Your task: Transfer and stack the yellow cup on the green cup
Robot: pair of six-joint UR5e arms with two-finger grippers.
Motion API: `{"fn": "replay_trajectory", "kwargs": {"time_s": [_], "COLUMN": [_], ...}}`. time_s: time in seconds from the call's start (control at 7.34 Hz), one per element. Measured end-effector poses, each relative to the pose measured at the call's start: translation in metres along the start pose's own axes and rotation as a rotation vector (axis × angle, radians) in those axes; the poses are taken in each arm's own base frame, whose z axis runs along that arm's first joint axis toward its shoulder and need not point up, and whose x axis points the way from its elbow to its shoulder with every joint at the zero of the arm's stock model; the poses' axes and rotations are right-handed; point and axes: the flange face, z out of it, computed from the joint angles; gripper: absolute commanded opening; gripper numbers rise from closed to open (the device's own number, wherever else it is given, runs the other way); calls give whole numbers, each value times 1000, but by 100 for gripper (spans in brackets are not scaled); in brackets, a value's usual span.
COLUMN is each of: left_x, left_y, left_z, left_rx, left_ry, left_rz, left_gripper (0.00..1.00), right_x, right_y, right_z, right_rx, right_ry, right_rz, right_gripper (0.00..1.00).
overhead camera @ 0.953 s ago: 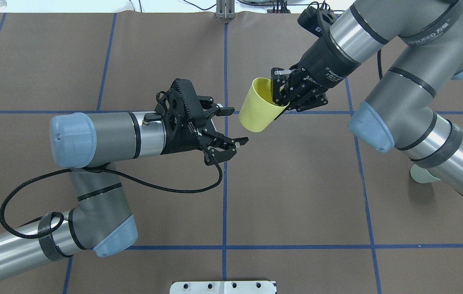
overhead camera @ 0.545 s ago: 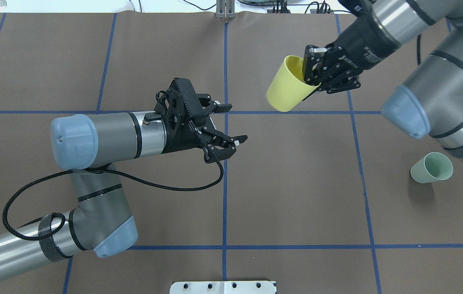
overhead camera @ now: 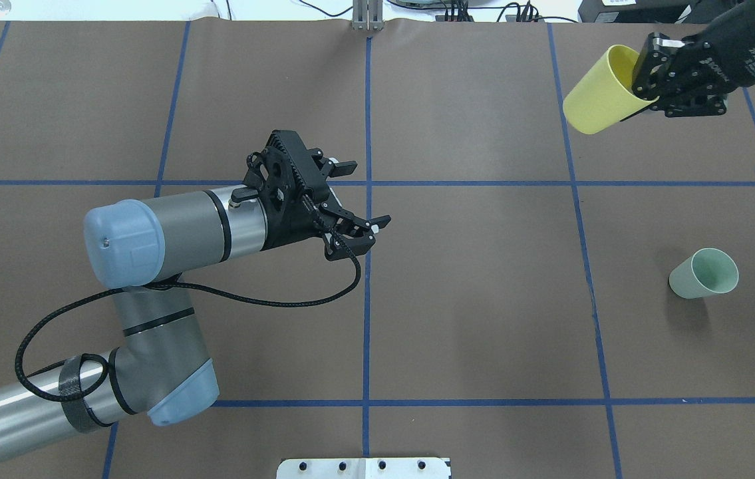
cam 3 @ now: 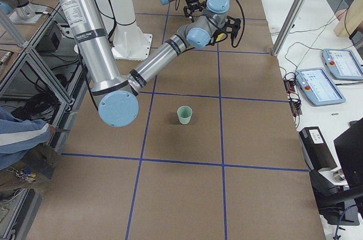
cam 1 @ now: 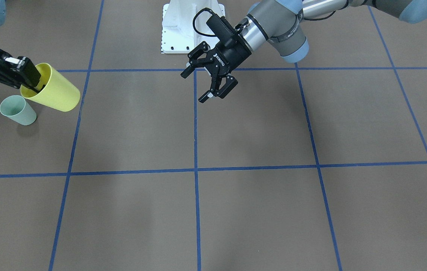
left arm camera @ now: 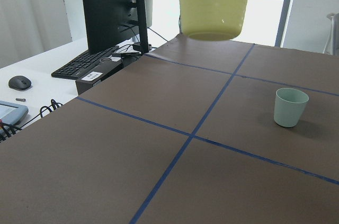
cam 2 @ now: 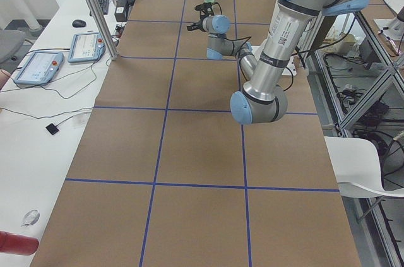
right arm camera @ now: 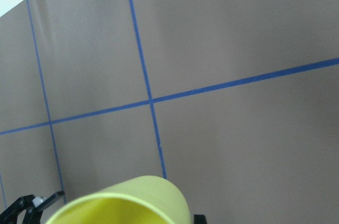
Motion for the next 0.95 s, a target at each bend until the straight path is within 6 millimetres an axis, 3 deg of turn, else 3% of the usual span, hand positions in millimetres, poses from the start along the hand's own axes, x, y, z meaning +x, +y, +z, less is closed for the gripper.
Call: {"fn": "replay_trajectory", "kwargs": {"time_s": [0.14,0.41,0.68,0.82,0.95], "left_x": [-12,-48,-89,-107,-119], "left_y": [12,37,46,44,44], "left_z": [4,10,16,16,16], "left_rx": [-25,-48,-163,-215,-243], "left_ry": [-26,-183,-288,-315,-335], "left_rz": [3,-38,-71,-101,-157], "left_gripper": [79,78,87,100,100], "right_x": [32,97,148,172,189], "right_y": [2,7,21,29,37], "right_z": [-1,2,14,21,26], "right_rx": [61,117,83,55,28], "right_ry": [47,152,234,270,297], "right_rz": [13,-31,-63,-84,-102], "right_gripper": [0,0,0,0,0]}}
